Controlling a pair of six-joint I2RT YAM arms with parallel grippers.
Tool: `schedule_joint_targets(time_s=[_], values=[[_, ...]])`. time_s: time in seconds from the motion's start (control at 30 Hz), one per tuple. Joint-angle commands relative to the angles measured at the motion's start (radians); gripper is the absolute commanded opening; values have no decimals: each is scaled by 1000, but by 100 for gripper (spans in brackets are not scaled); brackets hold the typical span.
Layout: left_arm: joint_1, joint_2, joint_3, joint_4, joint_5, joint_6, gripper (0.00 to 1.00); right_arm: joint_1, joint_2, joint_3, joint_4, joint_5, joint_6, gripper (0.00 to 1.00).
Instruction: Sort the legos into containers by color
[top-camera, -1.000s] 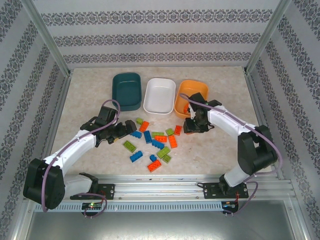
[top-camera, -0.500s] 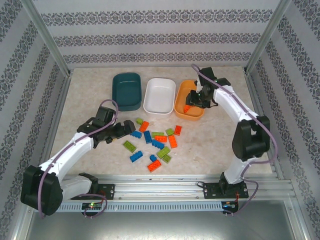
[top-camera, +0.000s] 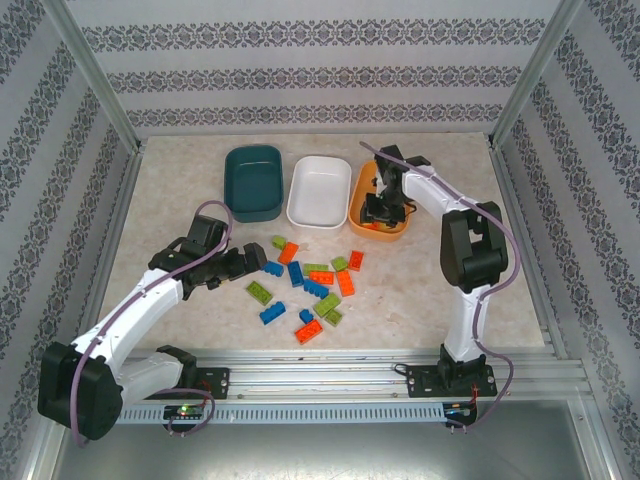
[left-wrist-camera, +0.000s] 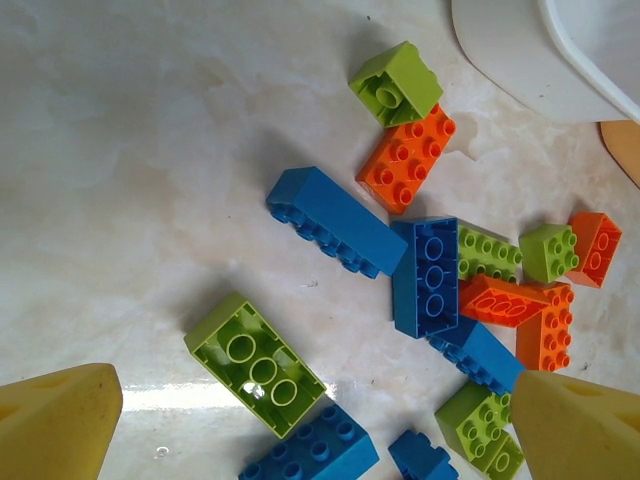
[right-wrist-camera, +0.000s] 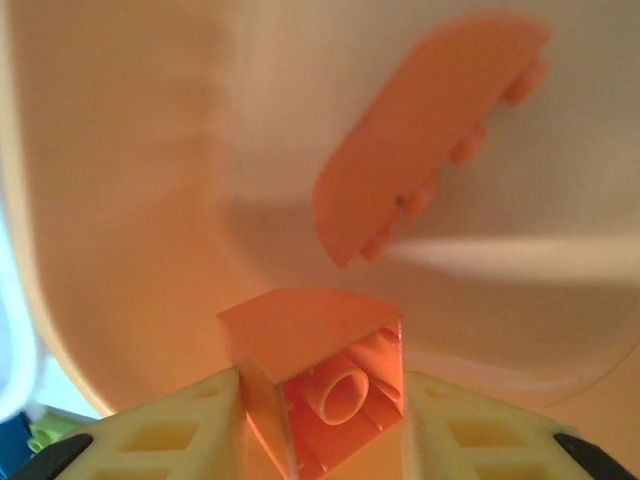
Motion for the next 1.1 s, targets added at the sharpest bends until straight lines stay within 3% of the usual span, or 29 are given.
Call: schedule_joint_targets(time_s=[0.0,0.13,0.23,0.33,0.77,1.07], values=[[-4,13,-1,8,-10,1,100,1,-66,-78,-50,-3,-28,38],[-3,58,3,47,15,-4,100,-9,-127,-164,-63,25,-45,40],[-4,101,24,57,29,4,100,-12,-168,-195,-59,25,-45,55],[-4,143,55,52,39,17,100,-11,-201,-179,-60,14,-39,61],[-5,173,83,20,49,54,100,45,-280,-64,-57,-7,23,61],[-8,179,111,-27,41,122,100,215,-280,-98,-25,1,80,61]])
